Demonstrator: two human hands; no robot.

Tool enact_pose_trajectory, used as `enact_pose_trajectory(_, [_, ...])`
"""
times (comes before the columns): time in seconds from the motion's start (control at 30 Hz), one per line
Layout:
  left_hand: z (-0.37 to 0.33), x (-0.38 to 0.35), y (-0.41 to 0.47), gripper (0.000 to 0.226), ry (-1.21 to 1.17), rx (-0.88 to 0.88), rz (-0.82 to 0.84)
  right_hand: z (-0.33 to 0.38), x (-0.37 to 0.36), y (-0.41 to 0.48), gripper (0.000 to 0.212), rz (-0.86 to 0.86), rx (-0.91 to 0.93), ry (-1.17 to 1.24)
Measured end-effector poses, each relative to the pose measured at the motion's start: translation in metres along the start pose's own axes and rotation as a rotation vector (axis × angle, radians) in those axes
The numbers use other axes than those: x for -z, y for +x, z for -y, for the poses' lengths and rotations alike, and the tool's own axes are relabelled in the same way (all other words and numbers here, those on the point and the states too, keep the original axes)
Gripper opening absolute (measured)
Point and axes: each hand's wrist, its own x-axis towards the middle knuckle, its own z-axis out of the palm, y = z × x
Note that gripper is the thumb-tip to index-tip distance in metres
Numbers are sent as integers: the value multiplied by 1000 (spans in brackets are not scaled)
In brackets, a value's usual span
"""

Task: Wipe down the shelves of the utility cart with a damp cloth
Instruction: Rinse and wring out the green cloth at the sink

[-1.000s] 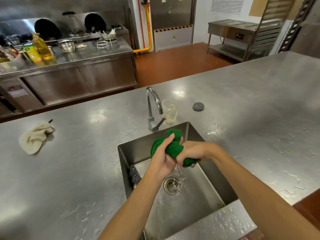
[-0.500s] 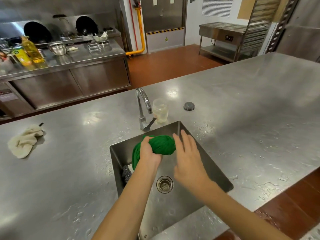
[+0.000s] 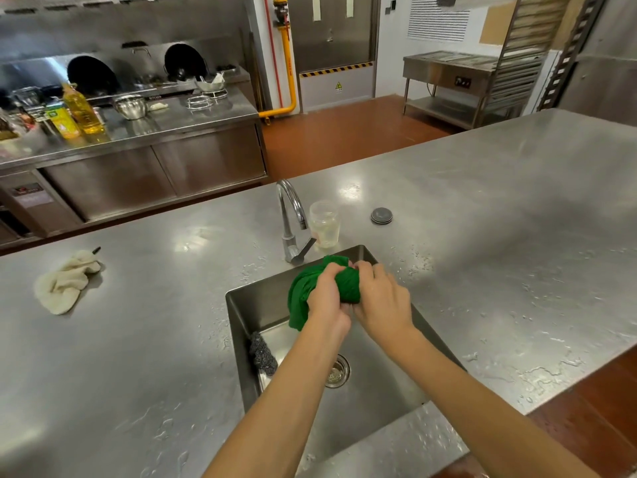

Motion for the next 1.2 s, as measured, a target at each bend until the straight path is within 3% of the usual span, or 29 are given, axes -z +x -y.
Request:
enact_pose_trajectory(0.07, [3, 2, 5, 22, 93, -69, -73, 3, 4, 3, 39, 53, -48, 97])
enact_pose_trajectory(0.2, [-5, 9, 11, 48, 219, -162, -101, 8, 6, 9, 29, 192, -92, 343])
enact_pose_trajectory(0.3, [-16, 16, 17, 32, 273, -209, 21, 9, 14, 15, 11, 342, -89, 584])
enact_pose_trajectory(0.43, [-30, 20, 20, 26, 269, -226, 187, 11, 15, 28, 15, 531, -48, 751])
enact_pose_trajectory(0.67, [-47, 25, 30, 17, 301, -190, 360, 15, 0, 29, 25, 788, -161, 1128])
enact_pose_trajectory(0.93, [-43, 38, 44, 21, 299, -34, 597, 6, -15, 26, 28, 1010, -176, 1276])
enact_pose_trajectory(1.03, [-46, 42, 49, 14, 352, -38, 627, 10, -20, 25, 27, 941, -161, 1215])
enact_pose_trajectory(1.1, [-50, 42, 53, 12, 480, -96, 585, 13, -21, 24, 25, 852, -92, 1120])
enact_pose_trajectory(1.17, [-54, 44, 55, 13, 729, -208, 525, 8, -21, 24, 24, 885, -75, 1106])
enact_pose_trajectory(1.2, [-56, 46, 56, 13, 856, -254, 507, 1, -21, 23, 35, 933, -99, 1116])
